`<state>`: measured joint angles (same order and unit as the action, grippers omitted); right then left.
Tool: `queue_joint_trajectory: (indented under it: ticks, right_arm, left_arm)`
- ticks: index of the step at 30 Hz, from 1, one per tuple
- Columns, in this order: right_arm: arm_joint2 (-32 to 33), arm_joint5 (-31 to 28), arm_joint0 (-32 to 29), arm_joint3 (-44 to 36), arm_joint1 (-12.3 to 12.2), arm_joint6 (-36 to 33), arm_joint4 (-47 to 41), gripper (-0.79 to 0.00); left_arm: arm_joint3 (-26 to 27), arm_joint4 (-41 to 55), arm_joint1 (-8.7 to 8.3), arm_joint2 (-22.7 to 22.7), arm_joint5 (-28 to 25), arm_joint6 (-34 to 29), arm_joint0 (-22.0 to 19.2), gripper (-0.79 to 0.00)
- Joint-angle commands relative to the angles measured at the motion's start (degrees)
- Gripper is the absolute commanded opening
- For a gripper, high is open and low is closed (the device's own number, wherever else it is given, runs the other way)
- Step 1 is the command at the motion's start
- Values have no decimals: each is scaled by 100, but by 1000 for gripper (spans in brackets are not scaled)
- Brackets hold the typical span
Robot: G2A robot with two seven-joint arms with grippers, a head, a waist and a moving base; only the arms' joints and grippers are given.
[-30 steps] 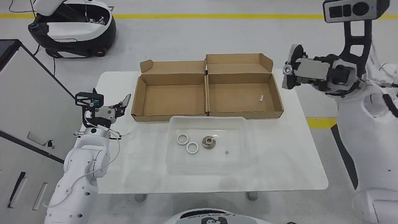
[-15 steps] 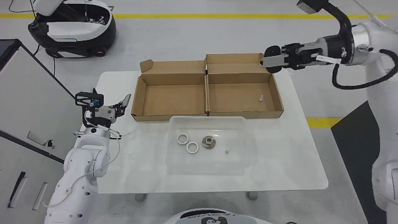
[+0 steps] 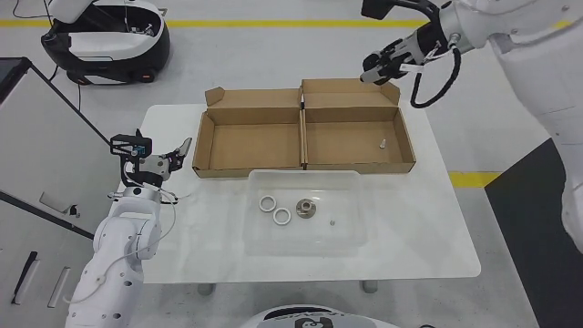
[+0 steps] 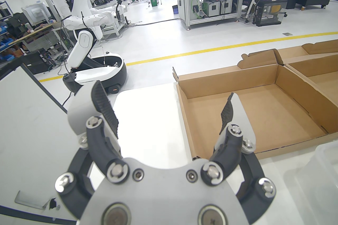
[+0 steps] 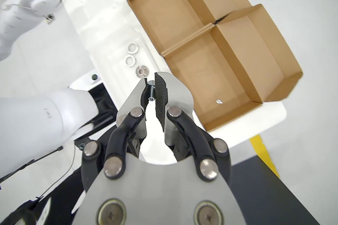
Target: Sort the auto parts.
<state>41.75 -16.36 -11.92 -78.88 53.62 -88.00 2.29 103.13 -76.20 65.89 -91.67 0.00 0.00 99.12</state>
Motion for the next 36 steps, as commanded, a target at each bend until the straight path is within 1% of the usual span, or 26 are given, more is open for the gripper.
queue_joint_trajectory:
  ticks: [1,6,12,16,19,27,30,33,36]
  right_arm:
    - [-403,8,240,172,70,0,244,-785]
    - [-1319,3,676,729,323,4,711,-785]
    - [-2179,8,990,1321,712,0,963,-785]
    - [-2534,-8,1071,1638,1003,16,1010,-785]
    - [-2792,0,1049,1869,1231,9,1212,-785]
    - [-3153,-44,893,2594,1783,55,1330,-785]
    - [-3201,-59,860,2906,1950,113,1422,-785]
    - [-3187,15,781,3265,2107,259,1333,-785]
    - [-3201,100,735,3504,2251,319,1590,-785]
  left_arm:
    - [0,0,0,0,0,0,0,0]
    - [0,0,0,0,0,0,0,0]
    - [0,0,0,0,0,0,0,0]
    - [0,0,0,0,0,0,0,0]
    - [0,0,0,0,0,0,0,0]
    - [0,0,0,0,0,0,0,0]
    - [0,0,0,0,0,0,0,0]
    - [0,0,0,0,0,0,0,0]
    - [0,0,0,0,0,0,0,0]
